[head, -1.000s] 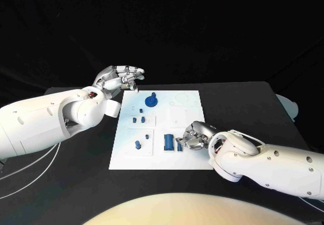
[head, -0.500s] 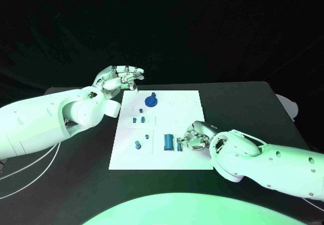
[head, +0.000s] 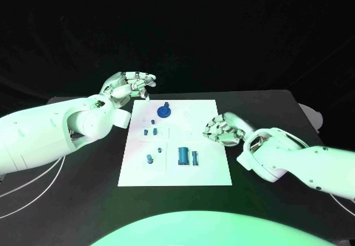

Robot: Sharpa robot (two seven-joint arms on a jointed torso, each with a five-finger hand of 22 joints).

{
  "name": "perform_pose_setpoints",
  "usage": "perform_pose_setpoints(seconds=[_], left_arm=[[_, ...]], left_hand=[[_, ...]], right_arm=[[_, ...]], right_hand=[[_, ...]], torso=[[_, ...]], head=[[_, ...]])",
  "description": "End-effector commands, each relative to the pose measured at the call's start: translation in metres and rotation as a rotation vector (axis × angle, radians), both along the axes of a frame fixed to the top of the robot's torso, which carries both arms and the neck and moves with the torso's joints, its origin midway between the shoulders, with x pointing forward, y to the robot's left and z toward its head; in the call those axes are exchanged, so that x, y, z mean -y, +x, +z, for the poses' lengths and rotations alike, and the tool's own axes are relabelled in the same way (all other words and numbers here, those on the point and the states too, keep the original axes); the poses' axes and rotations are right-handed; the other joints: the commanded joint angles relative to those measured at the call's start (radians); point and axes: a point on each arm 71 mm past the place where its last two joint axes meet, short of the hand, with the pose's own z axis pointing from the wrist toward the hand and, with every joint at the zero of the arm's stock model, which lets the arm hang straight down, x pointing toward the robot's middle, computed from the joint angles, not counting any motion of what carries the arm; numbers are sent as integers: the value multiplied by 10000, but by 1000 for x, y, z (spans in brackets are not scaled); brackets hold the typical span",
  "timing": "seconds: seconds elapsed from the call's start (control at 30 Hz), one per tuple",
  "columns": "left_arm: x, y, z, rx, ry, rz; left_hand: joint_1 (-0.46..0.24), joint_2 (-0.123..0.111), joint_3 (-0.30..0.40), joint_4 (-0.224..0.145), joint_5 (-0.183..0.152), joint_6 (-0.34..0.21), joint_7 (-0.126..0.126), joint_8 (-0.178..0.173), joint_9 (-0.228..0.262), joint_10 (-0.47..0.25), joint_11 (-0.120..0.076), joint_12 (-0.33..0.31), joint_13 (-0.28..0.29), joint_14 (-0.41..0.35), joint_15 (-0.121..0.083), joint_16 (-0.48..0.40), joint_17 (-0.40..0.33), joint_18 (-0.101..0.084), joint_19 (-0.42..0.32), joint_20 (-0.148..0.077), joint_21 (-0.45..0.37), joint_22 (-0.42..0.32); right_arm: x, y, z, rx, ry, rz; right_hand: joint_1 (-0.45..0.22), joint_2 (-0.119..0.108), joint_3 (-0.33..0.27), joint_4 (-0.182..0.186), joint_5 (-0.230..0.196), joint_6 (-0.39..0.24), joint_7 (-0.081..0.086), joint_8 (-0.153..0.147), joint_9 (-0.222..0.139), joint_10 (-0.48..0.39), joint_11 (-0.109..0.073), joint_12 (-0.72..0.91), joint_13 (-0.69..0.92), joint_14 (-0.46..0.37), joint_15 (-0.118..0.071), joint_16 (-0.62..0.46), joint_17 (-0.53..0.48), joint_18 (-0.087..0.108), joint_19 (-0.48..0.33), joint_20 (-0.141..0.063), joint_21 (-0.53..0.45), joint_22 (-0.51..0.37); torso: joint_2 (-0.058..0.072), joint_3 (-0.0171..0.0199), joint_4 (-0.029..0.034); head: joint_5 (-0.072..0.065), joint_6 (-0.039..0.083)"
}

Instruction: Assemble the parts on the task board

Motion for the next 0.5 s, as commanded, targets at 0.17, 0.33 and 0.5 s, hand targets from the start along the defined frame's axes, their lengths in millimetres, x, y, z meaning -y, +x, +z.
perform_pose_setpoints(seconds=[0.17,0.33,0.5], left_arm=[[-5,10,-5,174,-135,955],[-10,17,-12,143,-180,1579],[-10,25,-19,129,-206,2084]], left_hand=[[-75,-312,-369,590,-64,-406,221,-60,-62,-252,236,-506,-383,-1435,334,-2147,-1134,90,-1021,446,-1994,-1165],[221,-396,-430,1131,-55,-921,22,-243,-247,-213,641,-1819,-1182,-2271,961,-5468,-2422,75,-2277,1568,-5203,-3333],[344,-311,-726,1326,-40,-1208,8,-450,-478,-620,671,-2642,-1570,-3073,1169,-6937,-2890,-83,-2892,1921,-6533,-4271]], right_arm=[[28,46,12,-321,4576,-1116],[37,72,12,-306,5524,-1411],[39,87,11,-134,5898,-1381]], right_hand=[[674,-148,673,-250,-534,-731,629,-990,-664,-3298,768,-6130,-4903,-3314,681,-6199,-6132,881,-2866,722,-7518,-3866],[852,-106,1203,-385,-926,-744,908,-1525,-1212,-3647,1170,-8062,-7205,-4996,1333,-8871,-7374,768,-4117,1210,-9441,-5674],[696,-28,1143,-677,-1054,-619,1037,-2285,-2025,-3157,1412,-9524,-9844,-5300,1838,-11206,-8882,1014,-4703,1850,-10090,-8513]], torso=[[-325,-135,-96],[-453,-157,-166],[-586,-142,-173]], head=[[-12,414],[57,899],[99,1302]])
